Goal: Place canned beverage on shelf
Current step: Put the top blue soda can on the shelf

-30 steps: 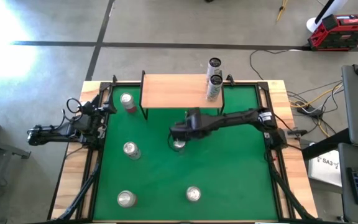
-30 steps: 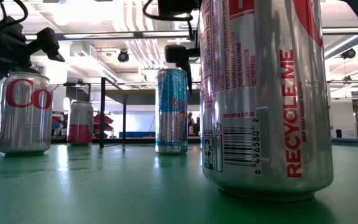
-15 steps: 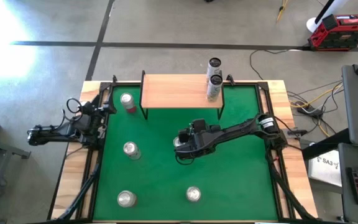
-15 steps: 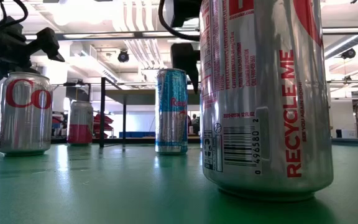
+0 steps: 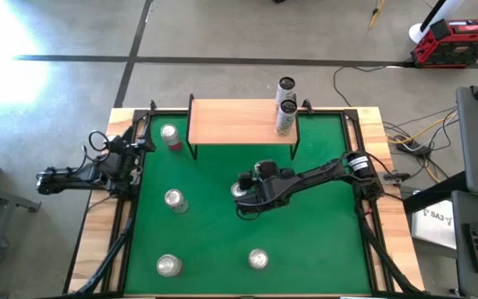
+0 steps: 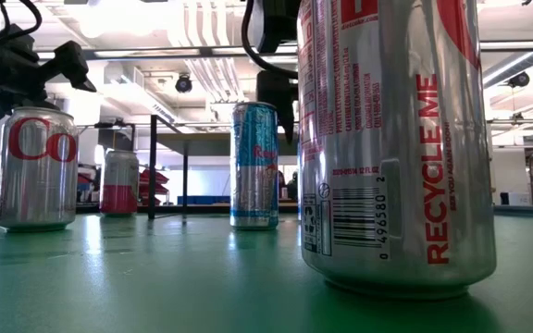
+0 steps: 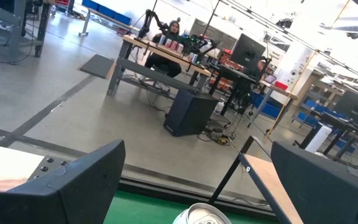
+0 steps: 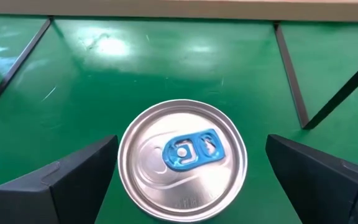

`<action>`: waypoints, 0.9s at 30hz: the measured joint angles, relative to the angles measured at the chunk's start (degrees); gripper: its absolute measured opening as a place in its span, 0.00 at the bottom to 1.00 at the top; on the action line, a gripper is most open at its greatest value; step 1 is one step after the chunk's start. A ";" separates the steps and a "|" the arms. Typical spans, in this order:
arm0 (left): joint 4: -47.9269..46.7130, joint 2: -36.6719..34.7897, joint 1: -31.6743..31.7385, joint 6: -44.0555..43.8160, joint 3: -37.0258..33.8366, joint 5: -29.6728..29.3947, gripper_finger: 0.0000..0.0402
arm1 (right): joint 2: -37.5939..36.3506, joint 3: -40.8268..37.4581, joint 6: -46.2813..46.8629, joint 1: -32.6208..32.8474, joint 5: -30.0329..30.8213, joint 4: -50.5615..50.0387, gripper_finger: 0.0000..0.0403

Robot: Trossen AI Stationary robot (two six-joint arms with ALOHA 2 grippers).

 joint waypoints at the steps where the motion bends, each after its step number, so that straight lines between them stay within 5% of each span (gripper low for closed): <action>1: -0.01 0.00 0.00 0.01 0.00 0.01 0.97 | 0.02 -0.01 0.54 0.02 -0.17 -0.02 0.99; 11: -0.01 0.00 0.01 0.00 -0.01 0.01 0.97 | -0.50 -0.12 0.99 0.21 -0.85 -0.14 0.94; 22: -0.01 0.02 0.00 0.01 0.00 0.01 0.97 | -0.96 -0.18 1.63 0.35 -1.24 -0.48 0.56; 27: -0.02 0.01 0.01 -0.01 0.00 0.01 0.97 | -1.76 2.49 -1.31 0.48 -6.32 -0.97 0.56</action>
